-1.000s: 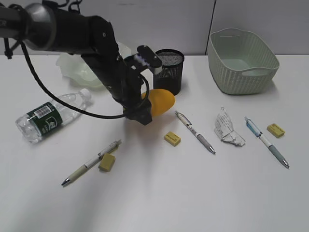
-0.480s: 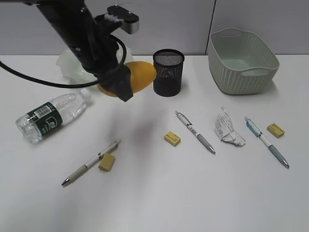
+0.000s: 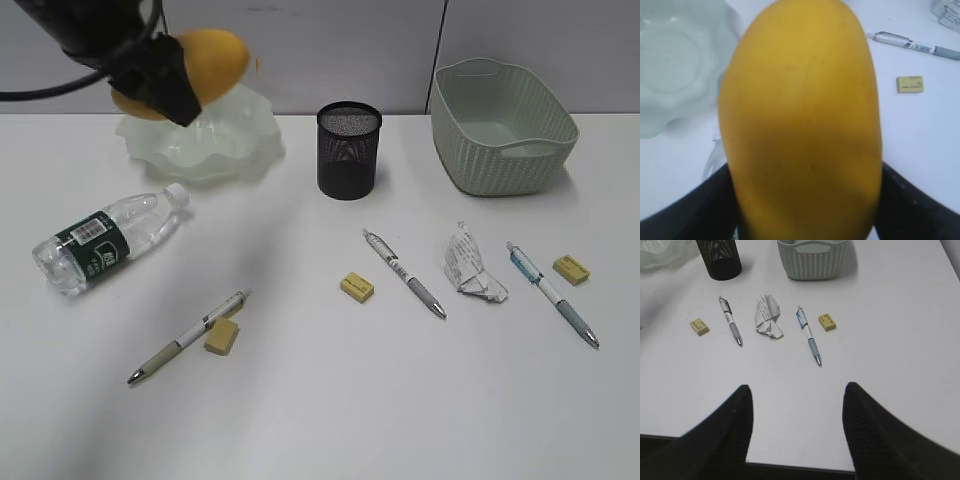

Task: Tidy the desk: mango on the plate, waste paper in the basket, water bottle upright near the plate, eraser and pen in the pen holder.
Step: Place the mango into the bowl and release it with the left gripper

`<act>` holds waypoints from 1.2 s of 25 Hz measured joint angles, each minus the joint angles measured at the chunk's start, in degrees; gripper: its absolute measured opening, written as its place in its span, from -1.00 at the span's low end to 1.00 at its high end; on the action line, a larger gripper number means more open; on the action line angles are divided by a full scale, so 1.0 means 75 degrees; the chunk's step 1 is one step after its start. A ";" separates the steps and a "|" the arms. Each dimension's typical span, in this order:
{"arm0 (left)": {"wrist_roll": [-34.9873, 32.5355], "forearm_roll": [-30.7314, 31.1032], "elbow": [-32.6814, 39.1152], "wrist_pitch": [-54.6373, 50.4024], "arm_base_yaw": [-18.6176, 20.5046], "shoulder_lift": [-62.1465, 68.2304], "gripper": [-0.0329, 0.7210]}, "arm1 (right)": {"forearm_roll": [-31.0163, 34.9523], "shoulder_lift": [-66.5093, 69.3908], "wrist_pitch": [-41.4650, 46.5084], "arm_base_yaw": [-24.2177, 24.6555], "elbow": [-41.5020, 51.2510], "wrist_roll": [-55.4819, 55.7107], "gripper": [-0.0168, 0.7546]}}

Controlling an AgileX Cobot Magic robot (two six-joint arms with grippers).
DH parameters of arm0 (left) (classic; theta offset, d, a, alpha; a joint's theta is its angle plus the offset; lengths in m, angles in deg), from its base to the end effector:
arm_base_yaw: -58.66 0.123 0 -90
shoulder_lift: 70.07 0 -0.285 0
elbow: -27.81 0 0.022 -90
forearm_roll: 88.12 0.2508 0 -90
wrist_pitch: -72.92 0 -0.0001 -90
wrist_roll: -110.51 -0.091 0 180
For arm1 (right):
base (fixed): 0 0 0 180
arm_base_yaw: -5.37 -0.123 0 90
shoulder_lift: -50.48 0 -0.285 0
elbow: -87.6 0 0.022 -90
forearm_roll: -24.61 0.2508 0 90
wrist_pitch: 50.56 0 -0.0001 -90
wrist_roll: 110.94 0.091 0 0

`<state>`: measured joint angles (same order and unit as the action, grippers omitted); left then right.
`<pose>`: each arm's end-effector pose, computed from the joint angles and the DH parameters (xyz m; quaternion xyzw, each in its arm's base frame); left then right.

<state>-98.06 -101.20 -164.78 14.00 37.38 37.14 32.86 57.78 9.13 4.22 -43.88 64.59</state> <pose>0.3446 -0.1532 0.3175 0.3759 0.8918 -0.0937 0.2338 -0.0062 0.0112 0.2797 -0.0438 0.8424 0.0564 0.5340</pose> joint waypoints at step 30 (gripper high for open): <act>0.0154 -0.1820 0.0000 0.5241 0.1001 0.2106 0.57 | 0.0146 0.0000 0.0000 0.0000 0.0000 0.0000 0.23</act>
<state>-96.91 -114.85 -164.78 53.31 44.89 52.94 33.95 57.78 9.13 4.22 -43.88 64.59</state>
